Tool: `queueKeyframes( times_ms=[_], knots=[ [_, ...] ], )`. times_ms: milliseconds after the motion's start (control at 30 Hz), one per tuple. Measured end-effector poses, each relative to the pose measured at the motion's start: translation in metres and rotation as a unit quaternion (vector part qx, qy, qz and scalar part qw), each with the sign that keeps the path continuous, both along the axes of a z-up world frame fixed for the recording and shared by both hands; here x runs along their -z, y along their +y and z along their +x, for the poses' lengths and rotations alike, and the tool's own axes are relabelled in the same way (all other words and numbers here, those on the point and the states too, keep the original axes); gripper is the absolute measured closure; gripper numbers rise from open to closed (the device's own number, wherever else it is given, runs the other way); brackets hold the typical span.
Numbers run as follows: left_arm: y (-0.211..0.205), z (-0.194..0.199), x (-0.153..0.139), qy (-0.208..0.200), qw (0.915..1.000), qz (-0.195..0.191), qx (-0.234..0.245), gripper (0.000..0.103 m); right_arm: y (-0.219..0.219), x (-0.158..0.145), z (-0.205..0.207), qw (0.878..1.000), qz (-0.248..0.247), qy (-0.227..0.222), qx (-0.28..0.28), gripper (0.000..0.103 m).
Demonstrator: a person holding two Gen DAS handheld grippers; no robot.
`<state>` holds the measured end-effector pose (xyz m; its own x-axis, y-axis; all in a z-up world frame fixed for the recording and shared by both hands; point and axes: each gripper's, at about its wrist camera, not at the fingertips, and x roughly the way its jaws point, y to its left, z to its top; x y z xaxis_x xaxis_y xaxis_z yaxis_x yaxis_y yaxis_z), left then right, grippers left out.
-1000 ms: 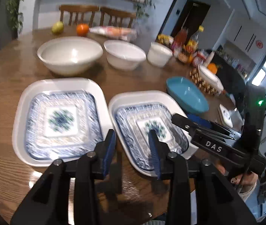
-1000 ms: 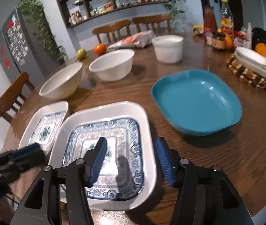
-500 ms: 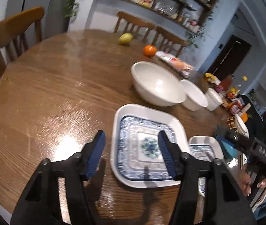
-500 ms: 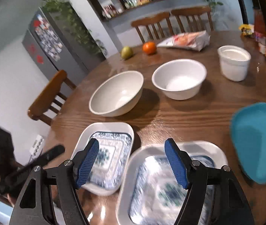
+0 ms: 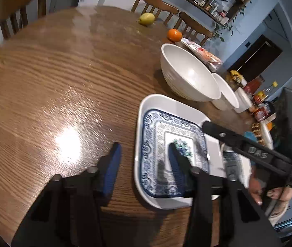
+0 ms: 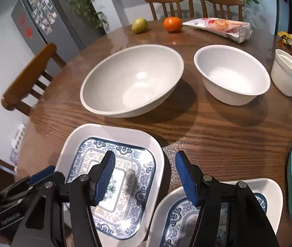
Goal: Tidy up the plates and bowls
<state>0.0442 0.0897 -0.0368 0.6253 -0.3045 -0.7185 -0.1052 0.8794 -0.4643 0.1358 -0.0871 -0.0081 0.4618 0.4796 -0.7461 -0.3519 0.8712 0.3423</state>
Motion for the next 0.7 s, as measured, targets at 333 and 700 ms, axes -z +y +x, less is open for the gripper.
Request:
queueKeyframes(
  times_ms=[333, 700],
  knots=[
    [-0.007, -0.005, -0.001, 0.0, 0.9994, 0.033, 0.013, 0.07, 0.018, 0.006, -0.003, 1.0, 0.004, 0.014, -0.018, 0.04],
    [-0.007, -0.008, 0.0, -0.009, 0.999, 0.044, 0.004, 0.07, 0.026, 0.005, -0.015, 1.0, -0.01, -0.01, -0.021, 0.034]
  ],
)
